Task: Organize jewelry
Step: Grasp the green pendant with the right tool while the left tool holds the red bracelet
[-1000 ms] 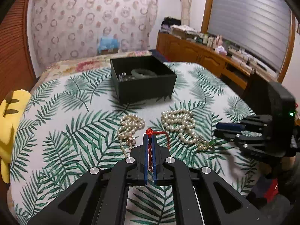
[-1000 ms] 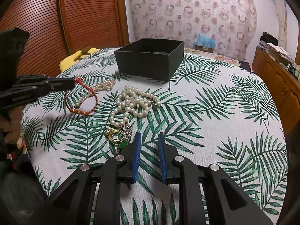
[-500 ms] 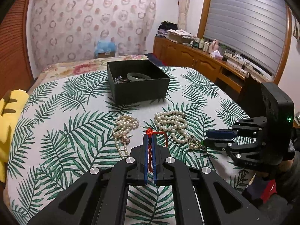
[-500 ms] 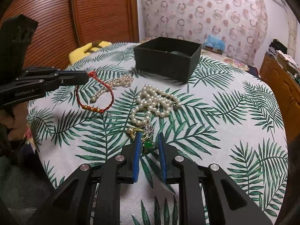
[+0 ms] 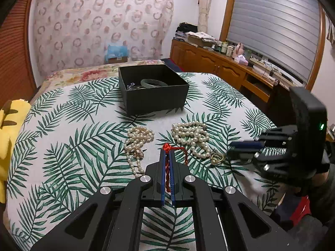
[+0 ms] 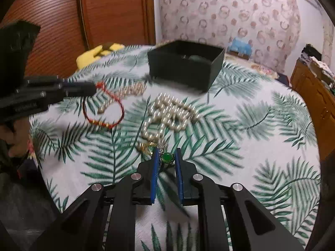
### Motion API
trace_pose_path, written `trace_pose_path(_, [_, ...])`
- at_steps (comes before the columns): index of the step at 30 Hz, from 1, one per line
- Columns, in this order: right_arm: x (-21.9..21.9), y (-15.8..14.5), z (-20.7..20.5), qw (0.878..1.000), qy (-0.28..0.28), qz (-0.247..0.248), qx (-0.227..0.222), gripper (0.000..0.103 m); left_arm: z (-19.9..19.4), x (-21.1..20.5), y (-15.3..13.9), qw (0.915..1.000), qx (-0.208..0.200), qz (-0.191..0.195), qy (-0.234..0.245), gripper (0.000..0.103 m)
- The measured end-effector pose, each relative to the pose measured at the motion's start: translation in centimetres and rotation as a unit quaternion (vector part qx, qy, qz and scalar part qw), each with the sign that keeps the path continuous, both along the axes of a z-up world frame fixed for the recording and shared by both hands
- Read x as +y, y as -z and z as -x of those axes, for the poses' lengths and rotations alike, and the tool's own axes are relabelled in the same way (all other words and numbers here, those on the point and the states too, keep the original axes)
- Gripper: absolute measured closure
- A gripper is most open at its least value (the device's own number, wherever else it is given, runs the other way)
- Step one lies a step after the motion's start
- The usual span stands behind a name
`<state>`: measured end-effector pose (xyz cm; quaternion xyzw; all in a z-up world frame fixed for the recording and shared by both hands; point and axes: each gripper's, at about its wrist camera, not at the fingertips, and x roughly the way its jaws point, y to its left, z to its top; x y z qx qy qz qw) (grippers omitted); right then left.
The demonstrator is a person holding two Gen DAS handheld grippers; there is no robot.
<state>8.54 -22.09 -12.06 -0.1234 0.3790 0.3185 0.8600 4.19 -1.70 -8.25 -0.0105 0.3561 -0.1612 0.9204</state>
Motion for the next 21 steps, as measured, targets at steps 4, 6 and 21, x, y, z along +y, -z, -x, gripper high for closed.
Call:
trace_pose_path(4, [-0.4, -2.0, -0.1, 1.000, 0.002, -0.017, -0.023, 0.086, -0.1, -0.1, 0.0, 1.0000, -0.001, 0.002, -0.001, 0.100])
trace_pose_path(6, [-0.4, -3.0, -0.3, 0.999, 0.000, -0.019, -0.035, 0.086, -0.2, -0.1, -0.1, 1.0000, -0.002, 0.002, -0.001, 0.100])
trace_pose_path(21, [0.2, -7.2, -0.9, 0.996, -0.010, -0.032, -0.084, 0.086, -0.7, 0.2, -1.5, 0.9998, -0.018, 0.005, 0.001, 0.100])
